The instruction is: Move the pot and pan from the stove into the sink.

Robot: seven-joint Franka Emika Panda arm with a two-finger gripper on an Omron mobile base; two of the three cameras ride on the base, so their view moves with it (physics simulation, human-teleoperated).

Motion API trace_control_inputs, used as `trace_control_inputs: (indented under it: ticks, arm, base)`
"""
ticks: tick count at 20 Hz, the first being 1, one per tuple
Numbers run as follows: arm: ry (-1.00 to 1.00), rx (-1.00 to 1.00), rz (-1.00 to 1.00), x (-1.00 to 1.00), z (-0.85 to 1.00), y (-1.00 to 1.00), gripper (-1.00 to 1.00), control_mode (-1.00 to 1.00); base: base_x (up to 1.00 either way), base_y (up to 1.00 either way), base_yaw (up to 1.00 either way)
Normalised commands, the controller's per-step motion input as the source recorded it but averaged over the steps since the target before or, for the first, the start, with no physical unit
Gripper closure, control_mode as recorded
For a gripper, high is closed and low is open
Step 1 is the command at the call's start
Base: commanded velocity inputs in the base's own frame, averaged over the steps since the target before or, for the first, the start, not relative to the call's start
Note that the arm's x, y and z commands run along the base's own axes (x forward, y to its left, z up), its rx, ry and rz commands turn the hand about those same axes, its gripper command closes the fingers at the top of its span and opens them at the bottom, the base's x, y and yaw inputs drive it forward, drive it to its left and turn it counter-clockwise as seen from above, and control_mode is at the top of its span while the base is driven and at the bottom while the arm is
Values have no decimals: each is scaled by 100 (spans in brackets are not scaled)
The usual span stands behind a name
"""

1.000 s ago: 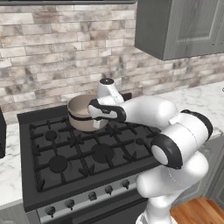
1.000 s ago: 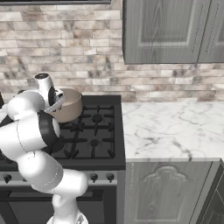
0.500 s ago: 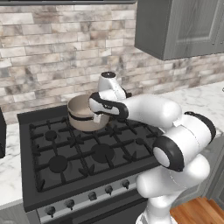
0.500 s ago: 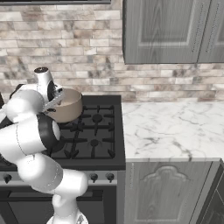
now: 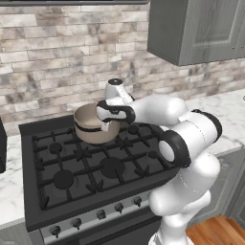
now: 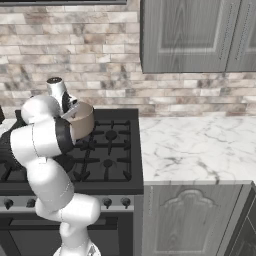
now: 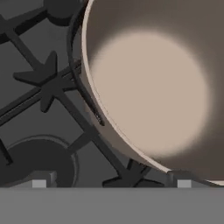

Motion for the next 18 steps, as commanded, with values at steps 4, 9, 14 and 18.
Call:
trace_control_inputs:
  ticks: [4, 9, 14, 18]
  arm:
    - [9, -7, 3, 61, -47, 0, -100, -100]
    - [13, -9, 7, 46, -51, 0, -100, -100]
    - [6, -5, 4, 24, -23, 2, -100, -100]
    - [2, 0, 0, 1, -1, 0, 100, -100]
  base:
    - [0, 0, 0]
    - [0, 0, 0]
    - [0, 0, 0]
    - [0, 0, 0]
